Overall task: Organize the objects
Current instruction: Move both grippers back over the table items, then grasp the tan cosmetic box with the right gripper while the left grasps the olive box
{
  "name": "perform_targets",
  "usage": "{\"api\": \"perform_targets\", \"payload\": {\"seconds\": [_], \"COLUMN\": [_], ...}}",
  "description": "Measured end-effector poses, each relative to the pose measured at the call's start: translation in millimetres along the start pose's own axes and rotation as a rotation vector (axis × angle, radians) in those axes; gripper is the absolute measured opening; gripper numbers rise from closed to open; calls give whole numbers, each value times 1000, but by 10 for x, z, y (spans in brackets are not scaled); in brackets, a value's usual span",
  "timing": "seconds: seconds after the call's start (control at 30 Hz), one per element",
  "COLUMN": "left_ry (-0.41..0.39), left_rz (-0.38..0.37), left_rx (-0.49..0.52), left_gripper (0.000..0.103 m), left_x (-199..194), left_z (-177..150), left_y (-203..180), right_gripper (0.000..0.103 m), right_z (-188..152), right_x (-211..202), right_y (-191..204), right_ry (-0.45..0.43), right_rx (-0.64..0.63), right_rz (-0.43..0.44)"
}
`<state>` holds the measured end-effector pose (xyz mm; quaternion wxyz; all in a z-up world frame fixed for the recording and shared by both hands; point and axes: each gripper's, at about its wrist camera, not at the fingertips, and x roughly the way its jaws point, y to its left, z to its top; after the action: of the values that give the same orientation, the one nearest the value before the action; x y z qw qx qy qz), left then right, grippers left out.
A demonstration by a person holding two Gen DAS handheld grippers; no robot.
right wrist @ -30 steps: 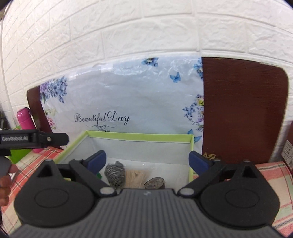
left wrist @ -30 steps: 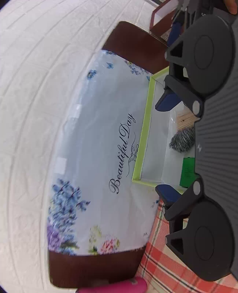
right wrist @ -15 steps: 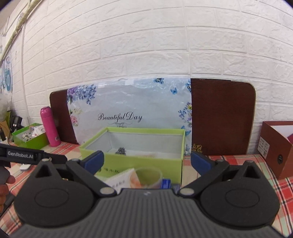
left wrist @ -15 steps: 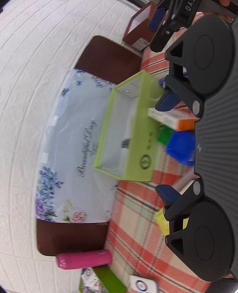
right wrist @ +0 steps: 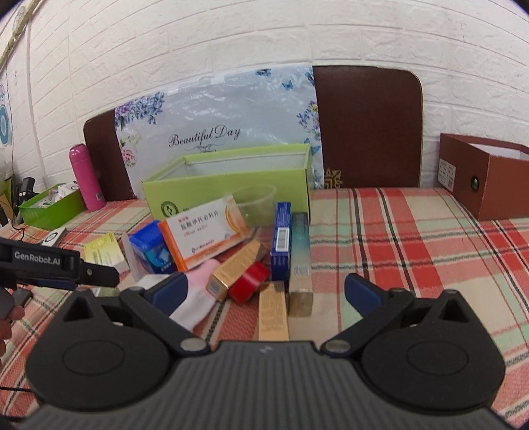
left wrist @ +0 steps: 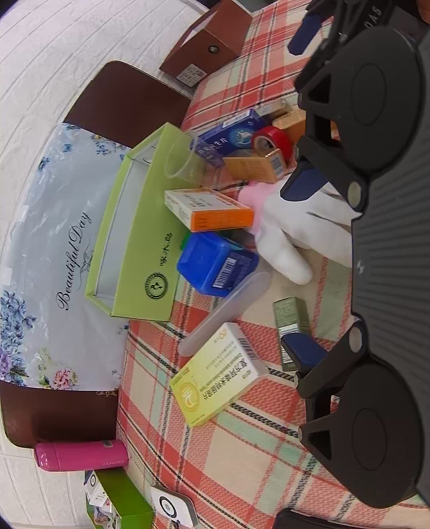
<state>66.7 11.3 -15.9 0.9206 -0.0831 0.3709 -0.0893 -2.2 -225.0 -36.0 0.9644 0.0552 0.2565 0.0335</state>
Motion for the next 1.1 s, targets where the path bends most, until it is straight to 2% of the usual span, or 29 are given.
{"api": "perform_targets", "payload": {"seconds": [0.17, 0.33, 0.5, 0.57, 0.7, 0.8, 0.87, 0.93, 1.03, 1.1], "left_ry": [15, 24, -22, -18, -4, -35, -60, -74, -35, 8], "left_rz": [0, 2, 24, 17, 0, -25, -58, -103, -125, -130], "left_rx": [16, 32, 47, 33, 14, 74, 164, 255, 309, 296], "left_gripper": [90, 90, 90, 90, 90, 90, 90, 90, 89, 81], "left_x": [15, 23, -77, -98, -79, 5, 84, 180, 381, 468], "left_z": [-61, -84, -63, -66, -71, -33, 12, 65, 148, 154], "left_y": [-35, -25, 250, 418, 608, 568, 514, 483, 494, 523], "right_gripper": [103, 103, 101, 92, 84, 64, 36, 24, 24, 24], "right_z": [-232, -297, -286, -268, -239, -218, -217, -232, -269, -301], "right_x": [-7, 10, 51, 97, 222, 356, 415, 400, 287, 191], "right_y": [-45, -67, -71, -82, -59, -16, 0, -7, -38, -55], "right_ry": [60, 83, 84, 92, 105, 125, 146, 162, 168, 177], "right_rx": [9, 9, 2, -1, -15, -37, -50, -49, -46, -46], "right_rz": [-39, -58, -66, -64, -51, -31, -20, -4, -4, -8]}}
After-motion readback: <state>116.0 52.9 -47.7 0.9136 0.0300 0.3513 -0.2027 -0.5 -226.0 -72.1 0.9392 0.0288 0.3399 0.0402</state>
